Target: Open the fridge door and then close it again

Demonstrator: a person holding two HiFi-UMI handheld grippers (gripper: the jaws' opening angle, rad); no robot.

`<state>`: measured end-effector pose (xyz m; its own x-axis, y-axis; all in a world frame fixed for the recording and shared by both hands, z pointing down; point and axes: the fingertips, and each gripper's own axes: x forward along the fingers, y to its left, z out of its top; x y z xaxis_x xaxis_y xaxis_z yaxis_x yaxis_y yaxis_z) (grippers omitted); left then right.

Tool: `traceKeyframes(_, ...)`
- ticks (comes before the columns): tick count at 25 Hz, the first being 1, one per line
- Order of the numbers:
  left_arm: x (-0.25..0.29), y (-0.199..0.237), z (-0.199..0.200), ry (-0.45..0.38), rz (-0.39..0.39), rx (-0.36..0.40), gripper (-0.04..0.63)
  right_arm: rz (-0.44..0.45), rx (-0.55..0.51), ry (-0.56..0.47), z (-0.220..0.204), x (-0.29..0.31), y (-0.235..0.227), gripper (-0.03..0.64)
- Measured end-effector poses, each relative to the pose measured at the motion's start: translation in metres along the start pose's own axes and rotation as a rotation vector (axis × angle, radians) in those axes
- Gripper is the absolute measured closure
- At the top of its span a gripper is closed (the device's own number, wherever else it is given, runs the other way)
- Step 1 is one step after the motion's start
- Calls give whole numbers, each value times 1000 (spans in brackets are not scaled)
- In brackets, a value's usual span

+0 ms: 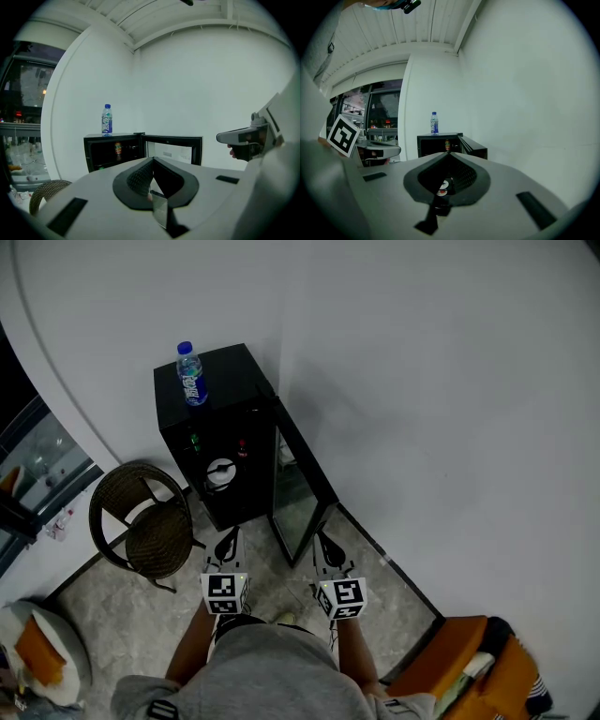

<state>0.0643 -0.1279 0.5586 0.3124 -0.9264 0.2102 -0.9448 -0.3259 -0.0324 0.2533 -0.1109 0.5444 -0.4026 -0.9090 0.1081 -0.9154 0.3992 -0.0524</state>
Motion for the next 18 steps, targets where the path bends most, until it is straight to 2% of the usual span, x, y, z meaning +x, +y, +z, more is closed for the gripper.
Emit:
traceKeyframes(6,8,-6,-1,9,-18,2,591,1,11,-20,-1,2,-13,592)
traceKeyframes(13,17,-10,-1,15,-34,1,591,-8,-47,-73,8,10,-49,591)
traceKeyframes(18,20,-12,0,15,-34,0,591,12,-36,-50,-6,22,-76,589)
